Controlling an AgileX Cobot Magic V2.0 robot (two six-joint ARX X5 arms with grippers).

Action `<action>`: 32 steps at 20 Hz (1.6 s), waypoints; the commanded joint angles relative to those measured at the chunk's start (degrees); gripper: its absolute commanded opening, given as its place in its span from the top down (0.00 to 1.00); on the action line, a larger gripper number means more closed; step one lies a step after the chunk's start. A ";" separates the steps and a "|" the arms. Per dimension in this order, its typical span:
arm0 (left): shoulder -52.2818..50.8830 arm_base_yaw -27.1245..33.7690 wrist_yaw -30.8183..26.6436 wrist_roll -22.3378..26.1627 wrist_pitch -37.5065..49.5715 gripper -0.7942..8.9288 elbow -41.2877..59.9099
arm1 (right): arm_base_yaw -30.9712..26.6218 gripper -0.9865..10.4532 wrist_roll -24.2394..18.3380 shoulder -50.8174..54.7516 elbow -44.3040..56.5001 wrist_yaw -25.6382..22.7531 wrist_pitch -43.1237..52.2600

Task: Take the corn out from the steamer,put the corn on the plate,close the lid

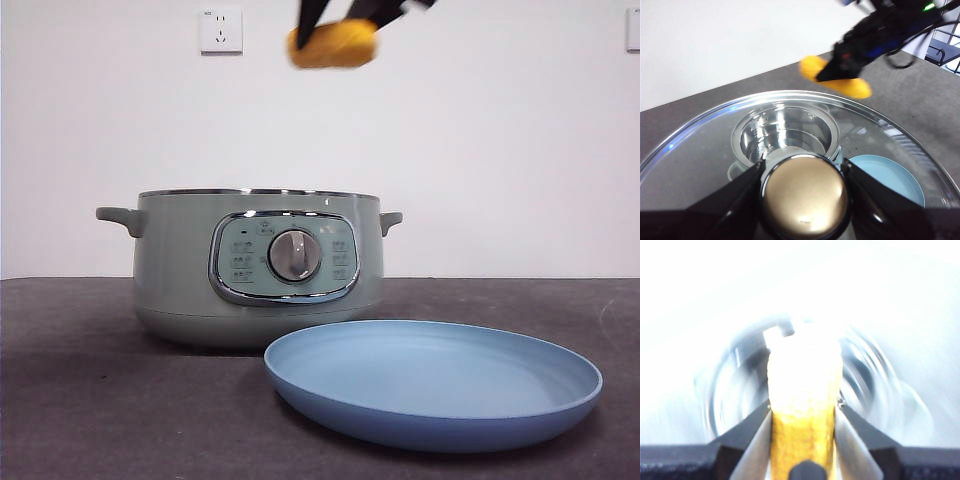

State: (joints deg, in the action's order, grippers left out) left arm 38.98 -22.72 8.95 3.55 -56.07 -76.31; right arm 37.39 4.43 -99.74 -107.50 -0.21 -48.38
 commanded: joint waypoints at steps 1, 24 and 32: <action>-0.48 -0.04 0.17 0.59 2.82 0.93 -0.90 | -0.57 0.93 -3.28 4.61 0.52 -0.37 -4.22; -0.04 -0.04 0.33 0.59 2.32 0.93 -0.90 | -2.08 0.93 13.11 25.94 65.92 0.26 36.17; 2.14 -0.04 0.33 0.61 2.45 0.93 -0.90 | -1.68 0.93 16.15 19.06 72.94 0.26 46.40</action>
State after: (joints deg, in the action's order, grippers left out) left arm 41.71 -22.72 9.13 3.55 -56.14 -76.29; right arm 35.46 19.79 -80.38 -35.33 -0.01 -2.68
